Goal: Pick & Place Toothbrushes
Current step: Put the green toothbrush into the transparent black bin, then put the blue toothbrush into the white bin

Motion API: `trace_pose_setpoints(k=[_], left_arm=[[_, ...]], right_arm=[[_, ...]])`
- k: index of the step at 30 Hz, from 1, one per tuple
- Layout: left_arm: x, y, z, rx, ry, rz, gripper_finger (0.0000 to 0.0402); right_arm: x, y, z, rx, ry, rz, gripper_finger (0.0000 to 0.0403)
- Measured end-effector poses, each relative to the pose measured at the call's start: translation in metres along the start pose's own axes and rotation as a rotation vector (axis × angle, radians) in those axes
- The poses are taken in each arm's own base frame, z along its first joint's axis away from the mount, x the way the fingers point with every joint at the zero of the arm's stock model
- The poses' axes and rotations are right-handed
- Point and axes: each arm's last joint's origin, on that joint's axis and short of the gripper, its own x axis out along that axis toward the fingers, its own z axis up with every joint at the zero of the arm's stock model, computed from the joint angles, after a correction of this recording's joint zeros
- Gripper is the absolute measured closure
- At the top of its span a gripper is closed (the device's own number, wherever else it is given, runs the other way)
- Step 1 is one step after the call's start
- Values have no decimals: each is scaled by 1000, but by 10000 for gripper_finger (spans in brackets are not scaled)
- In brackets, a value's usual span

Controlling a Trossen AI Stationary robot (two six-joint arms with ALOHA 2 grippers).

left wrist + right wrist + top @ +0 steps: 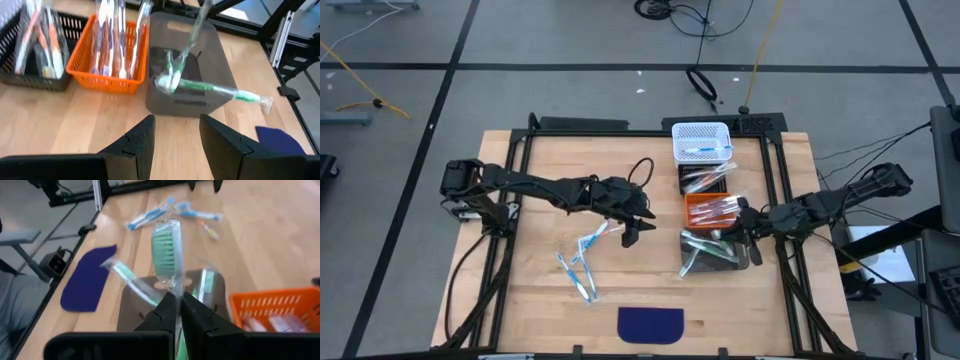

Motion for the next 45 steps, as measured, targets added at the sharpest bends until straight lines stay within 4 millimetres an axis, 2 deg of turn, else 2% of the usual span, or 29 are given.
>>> trace_pose_setpoints(k=[11,24,32,38,45], left_arm=[[-1,2,-10,-42,106,23,245],[-1,3,-15,-75,156,37,245],[-2,4,-19,-79,192,58,245],[-4,8,-27,-104,277,106,245],[-12,15,-43,-245,443,183,245]], right_arm=[[14,6,-9,26,111,10,396],[26,7,-11,52,149,-9,296],[26,9,-6,44,97,14,244],[27,11,-1,42,46,32,237],[26,14,7,15,-39,63,242]])
